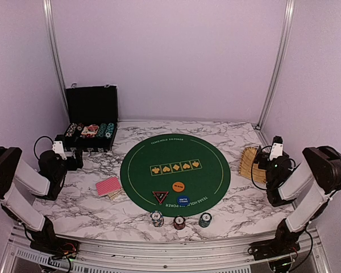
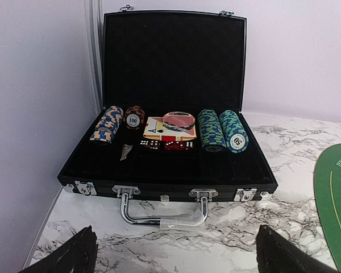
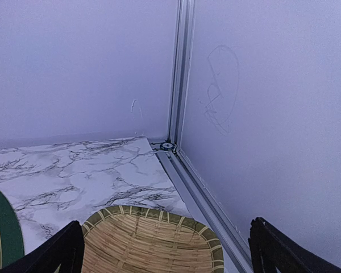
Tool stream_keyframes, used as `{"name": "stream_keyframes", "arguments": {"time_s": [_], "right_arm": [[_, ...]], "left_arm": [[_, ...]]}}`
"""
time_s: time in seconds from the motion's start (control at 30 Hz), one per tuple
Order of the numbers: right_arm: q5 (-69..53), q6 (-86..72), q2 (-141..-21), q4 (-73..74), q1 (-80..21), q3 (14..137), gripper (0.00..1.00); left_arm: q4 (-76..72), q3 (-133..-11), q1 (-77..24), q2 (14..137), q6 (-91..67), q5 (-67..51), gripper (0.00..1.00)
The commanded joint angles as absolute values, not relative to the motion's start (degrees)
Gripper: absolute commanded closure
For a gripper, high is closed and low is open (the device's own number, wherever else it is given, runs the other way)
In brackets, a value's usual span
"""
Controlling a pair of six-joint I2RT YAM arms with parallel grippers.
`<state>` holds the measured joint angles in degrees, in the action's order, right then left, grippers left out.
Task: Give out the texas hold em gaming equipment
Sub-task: Move the all-in button to the poker table mat.
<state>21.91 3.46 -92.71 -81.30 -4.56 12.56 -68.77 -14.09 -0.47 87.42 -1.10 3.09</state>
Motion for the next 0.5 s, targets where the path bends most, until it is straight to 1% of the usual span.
{"name": "stream_keyframes", "arguments": {"time_s": [0.0, 0.33, 0.4, 0.47], "right_arm": [[21.5, 3.2, -92.2, -81.1, -4.2, 12.7, 0.01], [21.4, 3.3, -92.2, -81.0, -4.3, 12.7, 0.01], [21.4, 3.1, -92.1, -80.6, -4.1, 13.0, 0.01], [21.6, 3.1, -92.0, -80.8, -4.1, 12.9, 0.01]], "left_arm": [[-70.5, -15.1, -0.4, 87.9, -1.3, 3.6, 0.01], [-70.0, -15.3, -0.4, 87.6, -1.5, 3.3, 0.01], [-66.3, -17.1, 0.5, 86.4, -1.4, 2.3, 0.01], [-58.3, -20.5, 1.6, 83.9, -0.6, -1.1, 0.01]]}}
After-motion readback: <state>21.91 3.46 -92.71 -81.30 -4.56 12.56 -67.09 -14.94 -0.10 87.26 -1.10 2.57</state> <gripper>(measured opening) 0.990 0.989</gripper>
